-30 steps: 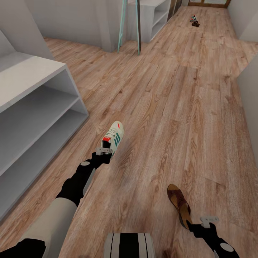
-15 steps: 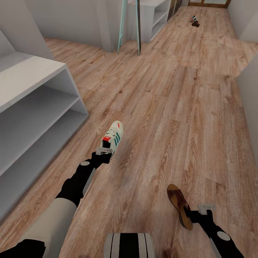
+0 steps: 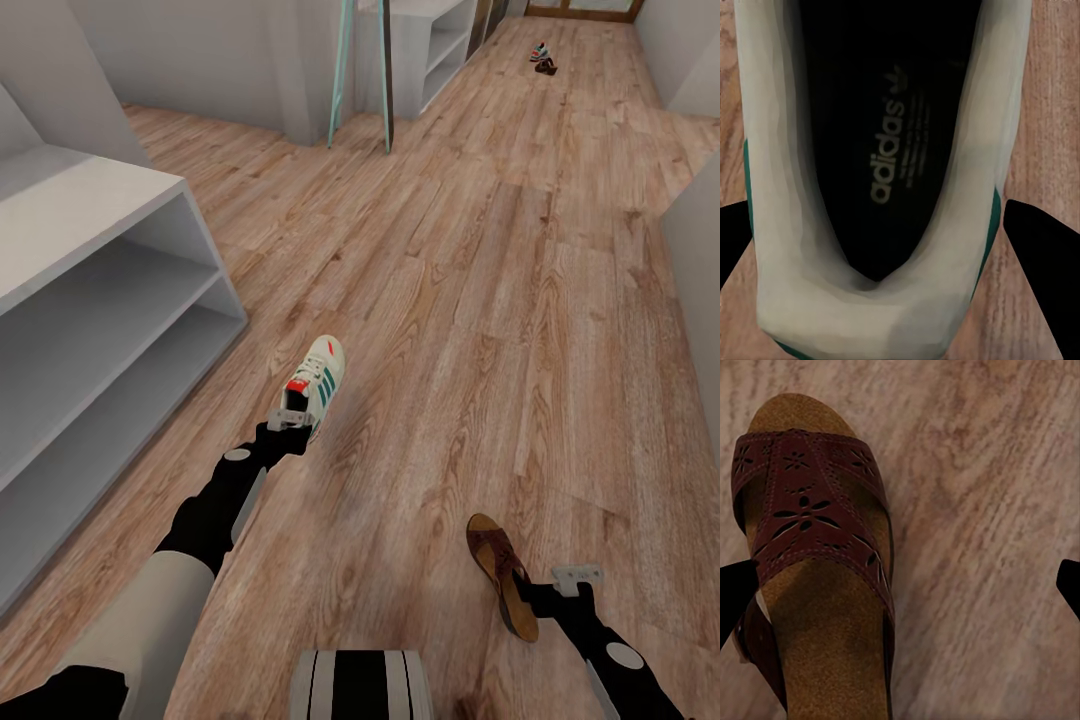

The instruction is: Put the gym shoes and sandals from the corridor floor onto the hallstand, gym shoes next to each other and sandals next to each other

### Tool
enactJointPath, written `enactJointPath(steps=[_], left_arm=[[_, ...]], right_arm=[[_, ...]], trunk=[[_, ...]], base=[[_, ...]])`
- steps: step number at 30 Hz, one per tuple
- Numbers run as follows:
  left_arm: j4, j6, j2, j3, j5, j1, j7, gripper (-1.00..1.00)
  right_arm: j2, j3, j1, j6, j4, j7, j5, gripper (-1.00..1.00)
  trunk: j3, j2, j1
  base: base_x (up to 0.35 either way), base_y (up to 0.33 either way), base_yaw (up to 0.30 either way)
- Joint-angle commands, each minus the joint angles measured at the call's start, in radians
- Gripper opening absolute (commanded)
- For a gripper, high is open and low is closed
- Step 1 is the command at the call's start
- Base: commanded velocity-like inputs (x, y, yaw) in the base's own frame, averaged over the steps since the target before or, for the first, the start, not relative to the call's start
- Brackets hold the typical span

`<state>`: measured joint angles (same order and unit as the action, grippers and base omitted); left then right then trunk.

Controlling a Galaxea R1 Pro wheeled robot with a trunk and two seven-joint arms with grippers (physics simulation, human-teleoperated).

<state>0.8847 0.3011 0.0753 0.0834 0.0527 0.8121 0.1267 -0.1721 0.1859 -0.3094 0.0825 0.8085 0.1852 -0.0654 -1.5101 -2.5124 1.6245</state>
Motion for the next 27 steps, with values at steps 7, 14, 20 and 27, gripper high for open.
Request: enactJointPath(steps=[7,14,20,27], left_arm=[[0.002,0.006,-0.001,-0.002,0.006,0.004,0.007,-1.0],[0.001,0.006,0.0,-0.002,0.006,0.009,0.007,-1.0],[0.003,0.006,0.001,-0.002,0.006,0.012,0.007,-1.0],[0.045,0.006,0.002,-0.003,0.001,0.014,0.005,-1.0]], right_arm=[[0.0,0.004,0.0,0.003,-0.002,0.008,-0.007,1.0],[0.001,0.004,0.0,0.003,-0.003,0.008,-0.007,1.0],[0.001,0.005,0.0,0.003,-0.002,0.008,-0.007,1.0],[0.001,0.004,0.0,0.003,-0.002,0.008,-0.007,1.0]], trunk=[[-0.001,0.0,0.0],[-0.008,-0.001,0.001],[-0.032,-0.002,0.003],[-0.032,-0.002,0.003]], base=[[0.0,0.0,0.0],[0.0,0.0,0.0],[0.0,0.0,0.0],[0.0,0.0,0.0]])
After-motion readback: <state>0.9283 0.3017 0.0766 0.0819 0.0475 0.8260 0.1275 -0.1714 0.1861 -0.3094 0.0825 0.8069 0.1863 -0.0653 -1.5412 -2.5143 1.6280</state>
